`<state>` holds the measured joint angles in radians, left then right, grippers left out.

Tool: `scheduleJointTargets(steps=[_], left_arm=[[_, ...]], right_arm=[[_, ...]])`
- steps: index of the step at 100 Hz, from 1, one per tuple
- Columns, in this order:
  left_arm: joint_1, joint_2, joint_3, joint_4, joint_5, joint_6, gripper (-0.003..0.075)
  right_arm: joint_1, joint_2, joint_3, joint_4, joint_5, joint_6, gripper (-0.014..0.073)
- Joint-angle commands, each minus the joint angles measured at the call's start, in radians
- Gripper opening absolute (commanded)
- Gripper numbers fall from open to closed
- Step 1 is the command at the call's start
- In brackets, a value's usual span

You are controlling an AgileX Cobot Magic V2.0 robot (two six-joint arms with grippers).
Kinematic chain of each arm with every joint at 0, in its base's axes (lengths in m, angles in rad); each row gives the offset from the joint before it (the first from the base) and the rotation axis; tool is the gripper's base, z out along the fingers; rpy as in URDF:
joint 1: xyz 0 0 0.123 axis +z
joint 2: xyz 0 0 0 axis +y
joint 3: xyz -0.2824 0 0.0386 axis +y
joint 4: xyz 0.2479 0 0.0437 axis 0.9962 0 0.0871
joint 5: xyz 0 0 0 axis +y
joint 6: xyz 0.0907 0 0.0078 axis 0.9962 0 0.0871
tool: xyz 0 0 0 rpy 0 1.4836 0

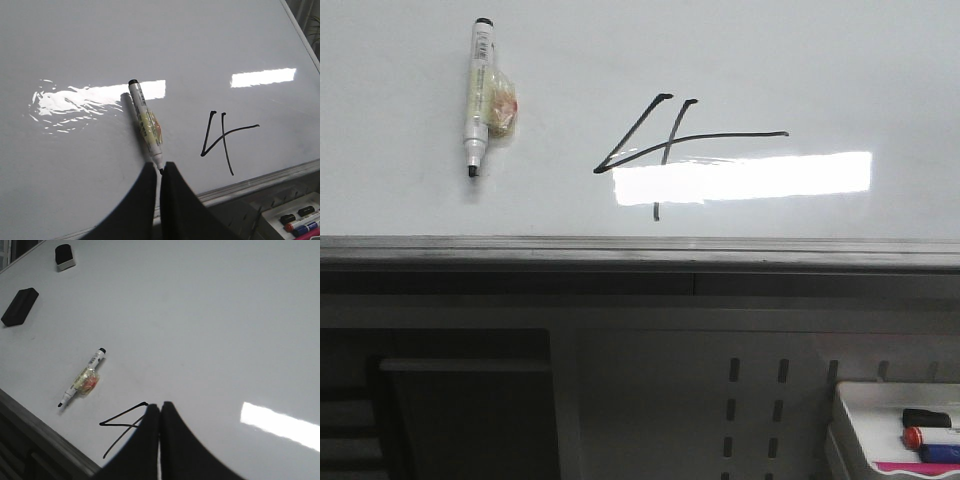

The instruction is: Write number 4 on whiteboard

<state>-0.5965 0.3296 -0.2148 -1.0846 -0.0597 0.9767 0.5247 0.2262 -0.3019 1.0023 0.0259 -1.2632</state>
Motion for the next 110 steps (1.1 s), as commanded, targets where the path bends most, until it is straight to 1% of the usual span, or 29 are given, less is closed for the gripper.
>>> scheduleJointTargets(steps=[1, 46, 60, 63, 68, 69, 70, 71, 75, 77, 78, 79, 80, 81, 85, 88, 89, 92, 98, 102, 106, 110], left_arm=[[0.001, 0.005, -0.022, -0.005, -0.029, 0.001, -0.002], [0.001, -0.006, -0.005, -0.003, -0.033, 0.001, -0.002], [0.011, -0.063, 0.051, 0.15, -0.089, -0.012, -0.002], [0.023, -0.082, 0.067, 0.202, -0.1, -0.043, -0.002], [0.046, -0.118, 0.104, 0.301, -0.124, -0.164, -0.002], [0.05, -0.124, 0.104, 0.318, -0.124, -0.164, -0.002], [0.059, -0.135, 0.114, 0.355, -0.128, -0.2, -0.002], [0.059, -0.14, 0.119, 0.355, -0.129, -0.219, -0.002], [0.097, -0.173, 0.152, 0.488, -0.13, -0.355, -0.002], [0.115, -0.189, 0.16, 0.541, -0.13, -0.393, -0.002], [0.115, -0.195, 0.165, 0.541, -0.128, -0.411, -0.002], [0.135, -0.205, 0.173, 0.589, -0.128, -0.448, -0.002], [0.141, -0.215, 0.182, 0.604, -0.126, -0.484, -0.002], [0.148, -0.215, 0.182, 0.617, -0.126, -0.484, -0.002], [0.188, -0.246, 0.21, 0.683, -0.111, -0.6, -0.002], [0.215, -0.259, 0.223, 0.719, -0.097, -0.64, -0.002], [0.229, -0.267, 0.228, 0.736, -0.076, -0.672, -0.002], [0.248, -0.283, 0.235, 0.762, -0.05, -0.7, -0.002], [0.31, -0.316, 0.252, 0.822, 0.044, -0.75, -0.002], [0.337, -0.331, 0.253, 0.822, 0.104, -0.75, -0.002], [0.369, -0.352, 0.253, 0.822, 0.197, -0.75, -0.002], [0.394, -0.363, 0.253, 0.818, 0.25, -0.75, -0.002]], right_arm=[[-0.004, 0.007, -0.025, 0.007, -0.048, 0.004, -0.0064], [-0.004, 0.007, -0.025, 0.007, -0.048, 0.004, -0.0064], [-0.004, 0.007, -0.025, 0.007, -0.048, 0.004, -0.0064], [-0.004, 0.007, -0.025, 0.007, -0.048, 0.004, -0.0064], [-0.004, 0.007, -0.025, 0.007, -0.048, 0.004, -0.0064], [-0.004, 0.007, -0.025, 0.007, -0.048, 0.004, -0.0064], [-0.004, 0.007, -0.025, 0.007, -0.048, 0.004, -0.0064], [-0.004, 0.007, -0.025, 0.007, -0.048, 0.004, -0.0064], [-0.004, 0.007, -0.025, 0.007, -0.048, 0.004, -0.0064], [-0.004, 0.007, -0.025, 0.007, -0.048, 0.004, -0.0064], [-0.004, 0.007, -0.025, 0.007, -0.048, 0.004, -0.0064], [-0.004, 0.007, -0.025, 0.007, -0.048, 0.004, -0.0064], [-0.004, 0.007, -0.025, 0.007, -0.048, 0.004, -0.0064], [-0.004, 0.007, -0.025, 0.007, -0.048, 0.004, -0.0064], [-0.004, 0.007, -0.025, 0.007, -0.048, 0.004, -0.0064], [-0.004, 0.007, -0.025, 0.007, -0.048, 0.004, -0.0064], [-0.004, 0.007, -0.025, 0.007, -0.048, 0.004, -0.0064], [-0.004, 0.007, -0.025, 0.007, -0.048, 0.004, -0.0064], [-0.004, 0.007, -0.025, 0.007, -0.048, 0.004, -0.0064], [-0.004, 0.007, -0.025, 0.007, -0.048, 0.004, -0.0064], [-0.004, 0.007, -0.025, 0.007, -0.048, 0.004, -0.0064], [-0.004, 0.007, -0.025, 0.007, -0.046, 0.004, -0.0064]])
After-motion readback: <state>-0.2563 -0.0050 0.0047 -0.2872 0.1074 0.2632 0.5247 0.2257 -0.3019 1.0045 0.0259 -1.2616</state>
